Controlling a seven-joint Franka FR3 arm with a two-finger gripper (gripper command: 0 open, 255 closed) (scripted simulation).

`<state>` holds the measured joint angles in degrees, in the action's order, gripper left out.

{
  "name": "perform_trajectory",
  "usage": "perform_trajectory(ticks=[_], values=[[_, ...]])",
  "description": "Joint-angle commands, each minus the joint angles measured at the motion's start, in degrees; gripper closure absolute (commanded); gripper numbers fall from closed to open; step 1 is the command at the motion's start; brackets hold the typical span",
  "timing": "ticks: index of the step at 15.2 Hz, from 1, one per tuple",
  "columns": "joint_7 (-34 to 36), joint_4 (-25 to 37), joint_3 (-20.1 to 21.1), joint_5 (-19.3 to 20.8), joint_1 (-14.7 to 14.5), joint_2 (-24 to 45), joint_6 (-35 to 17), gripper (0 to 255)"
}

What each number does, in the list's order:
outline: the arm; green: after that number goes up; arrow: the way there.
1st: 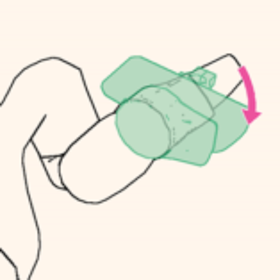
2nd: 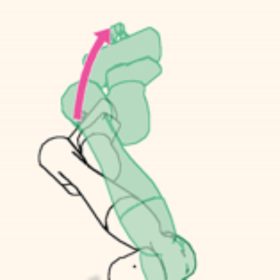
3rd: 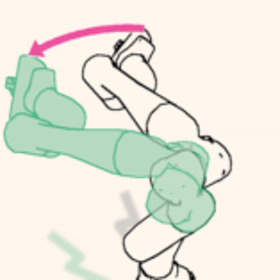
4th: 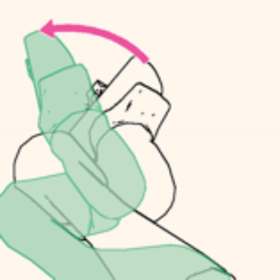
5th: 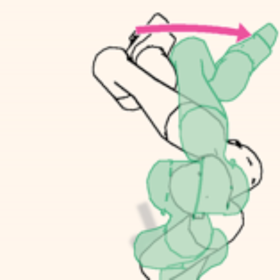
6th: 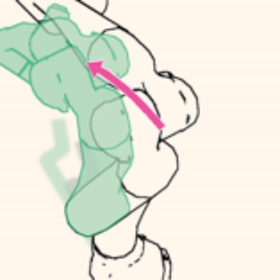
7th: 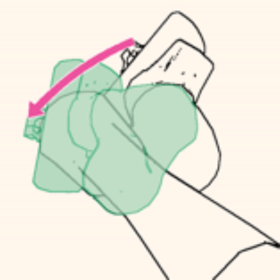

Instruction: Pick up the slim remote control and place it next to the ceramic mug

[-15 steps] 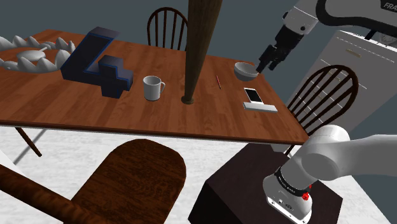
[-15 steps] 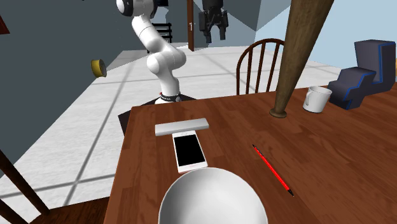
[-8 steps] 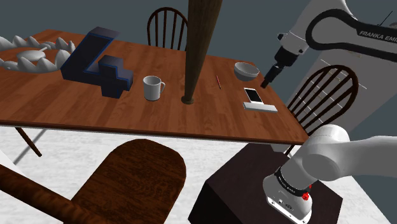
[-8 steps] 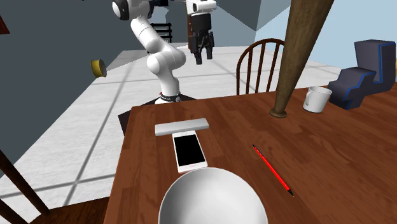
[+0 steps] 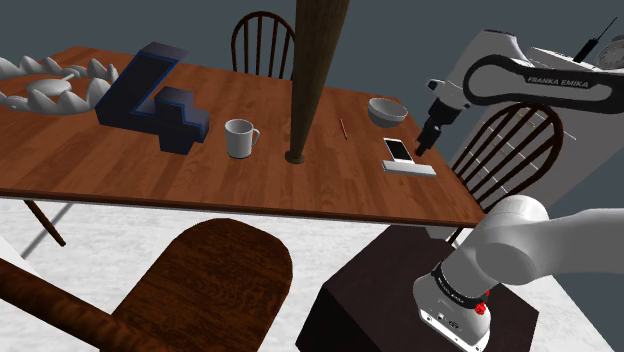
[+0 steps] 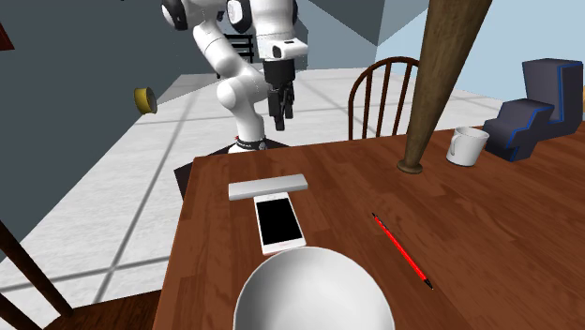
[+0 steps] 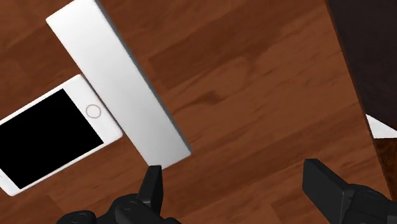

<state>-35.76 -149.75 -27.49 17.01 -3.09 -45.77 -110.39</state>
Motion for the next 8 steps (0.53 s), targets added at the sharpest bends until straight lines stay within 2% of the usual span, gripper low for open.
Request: perform_trajectory(ticks=[1, 5, 8], values=[[-5.7, -0.1, -3.9, 2.2, -0.8, 3.0, -3.0, 0], [-16.2, 0.6, -11.5, 5.3, -3.2, 9.5, -8.9, 0], [-24.4, 2.2, -17.6, 6.2, -6.2, 15.7, -13.8, 0]])
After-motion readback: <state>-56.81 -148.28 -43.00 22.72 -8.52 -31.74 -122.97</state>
